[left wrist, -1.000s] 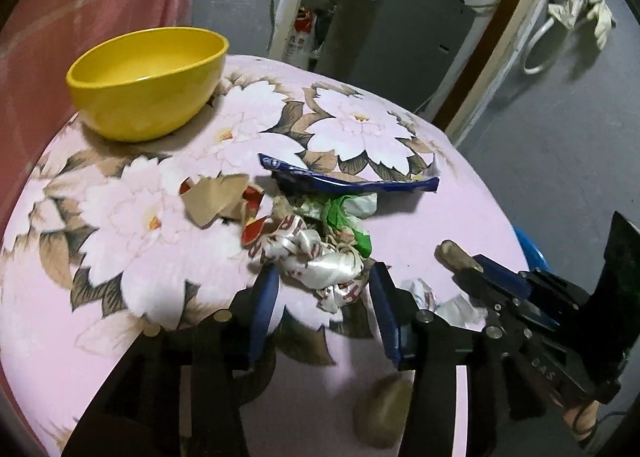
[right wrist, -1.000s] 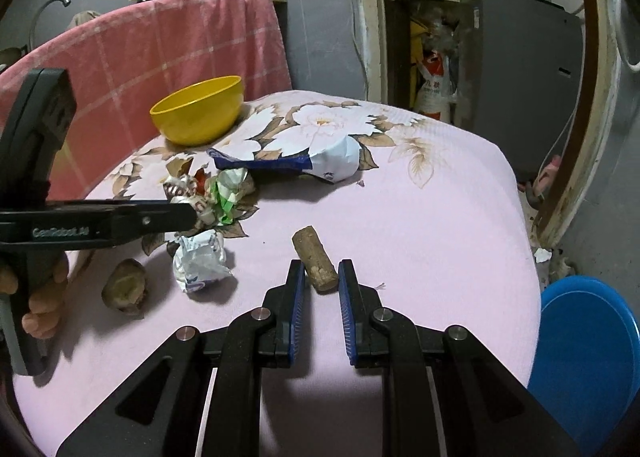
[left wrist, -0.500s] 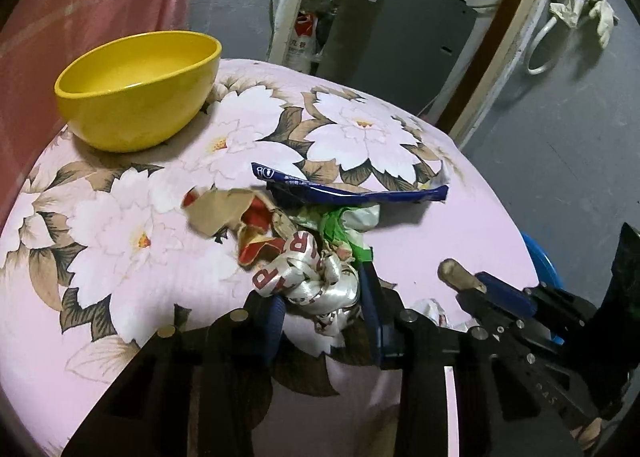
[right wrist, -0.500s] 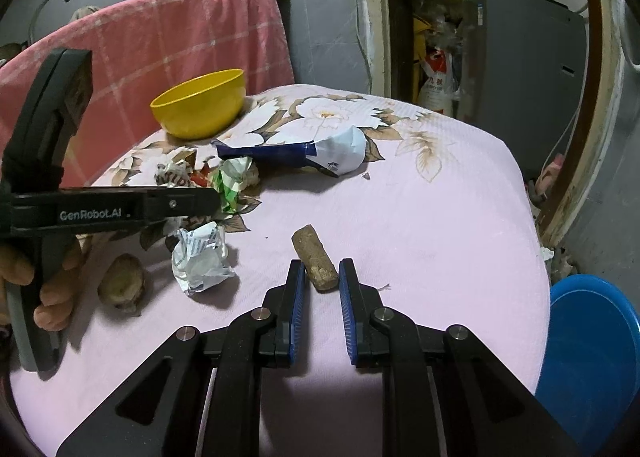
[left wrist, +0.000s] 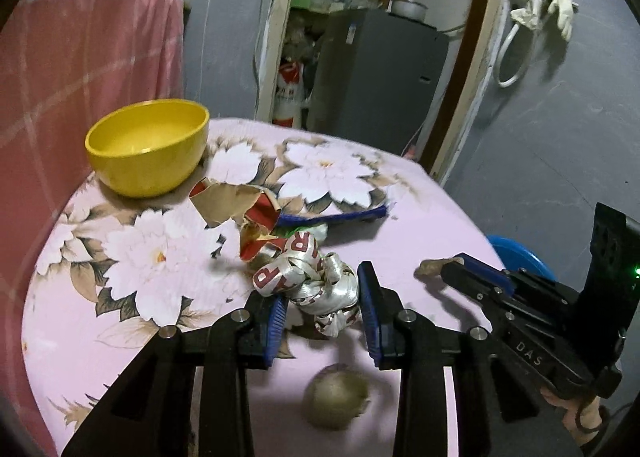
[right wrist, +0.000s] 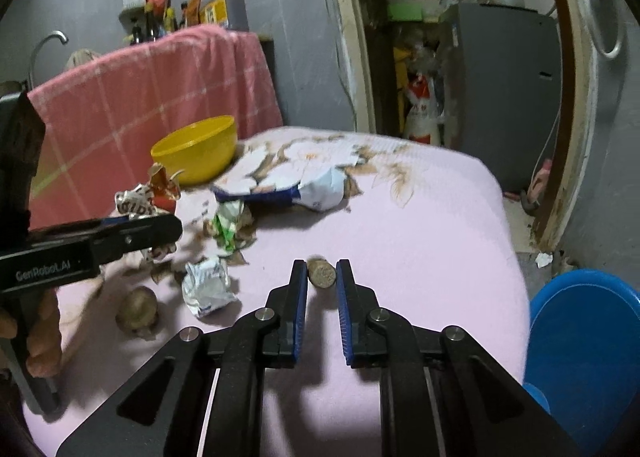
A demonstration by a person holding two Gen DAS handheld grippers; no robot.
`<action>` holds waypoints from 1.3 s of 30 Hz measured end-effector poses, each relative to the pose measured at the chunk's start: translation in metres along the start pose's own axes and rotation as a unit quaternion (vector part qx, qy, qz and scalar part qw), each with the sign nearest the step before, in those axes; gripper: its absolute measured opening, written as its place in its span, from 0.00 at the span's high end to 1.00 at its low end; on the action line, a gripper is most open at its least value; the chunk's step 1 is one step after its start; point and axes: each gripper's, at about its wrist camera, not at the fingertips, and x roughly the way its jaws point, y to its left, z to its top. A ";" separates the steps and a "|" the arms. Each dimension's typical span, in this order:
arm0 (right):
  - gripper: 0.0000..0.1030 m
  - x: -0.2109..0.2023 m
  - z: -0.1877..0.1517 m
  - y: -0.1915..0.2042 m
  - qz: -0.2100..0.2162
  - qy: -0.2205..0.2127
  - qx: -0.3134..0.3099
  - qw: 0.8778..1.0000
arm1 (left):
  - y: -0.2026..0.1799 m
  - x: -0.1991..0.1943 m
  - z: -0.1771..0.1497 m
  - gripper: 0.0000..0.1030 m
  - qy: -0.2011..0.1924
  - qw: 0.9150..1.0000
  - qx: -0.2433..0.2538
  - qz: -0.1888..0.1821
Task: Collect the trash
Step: 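Close the right tool on the brown cork while the left tool grasps the silver ribbon wrapper, then carry the cork and ribbon wrapper to the blue bucket and open both tools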
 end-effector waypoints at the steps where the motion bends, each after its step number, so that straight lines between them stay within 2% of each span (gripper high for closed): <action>1: 0.88 -0.004 0.001 -0.001 0.001 -0.011 0.001 1.000 | -0.003 -0.003 0.000 0.72 -0.007 1.000 0.004 -0.002; 5: 0.88 -0.015 0.004 -0.001 -0.003 -0.037 -0.002 0.999 | -0.018 -0.007 -0.001 0.72 -0.016 0.999 0.030 -0.002; 9: 0.88 -0.017 0.004 -0.004 0.003 -0.032 0.004 0.999 | -0.020 -0.004 -0.003 0.72 0.003 0.999 0.038 -0.003; 15: 0.88 -0.009 -0.002 -0.006 0.013 -0.002 0.004 1.000 | -0.005 0.001 -0.011 0.72 0.054 0.998 -0.001 -0.019; 18: 0.88 -0.007 -0.005 -0.007 0.016 0.010 0.005 1.000 | 0.002 -0.002 -0.014 0.72 0.065 0.998 -0.015 -0.021; 23: 0.87 -0.005 -0.009 -0.010 0.019 0.023 0.008 1.000 | 0.017 -0.005 -0.016 0.71 0.073 0.996 -0.044 -0.022; 25: 0.85 -0.001 -0.011 -0.011 0.016 0.033 0.007 0.999 | 0.024 -0.005 -0.018 0.68 0.080 0.995 -0.056 -0.022; 27: 0.84 0.003 -0.012 -0.009 0.012 0.040 0.003 0.999 | 0.029 -0.006 -0.019 0.61 0.082 0.994 -0.064 -0.024; 30: 0.73 0.004 -0.013 -0.006 0.016 0.041 -0.006 0.999 | 0.033 -0.008 -0.020 0.57 0.081 0.994 -0.065 -0.026; 32: 0.72 0.005 -0.014 -0.003 0.011 0.042 -0.014 0.999 | 0.033 -0.007 -0.021 0.54 0.081 0.994 -0.063 -0.024; 38: 0.73 0.007 -0.014 -0.003 0.012 0.044 -0.013 0.999 | 0.033 -0.008 -0.021 0.55 0.074 0.995 -0.062 -0.020; 39: 0.74 0.007 -0.013 -0.003 0.011 0.045 -0.012 0.999 | 0.032 -0.008 -0.021 0.61 0.073 0.995 -0.064 -0.023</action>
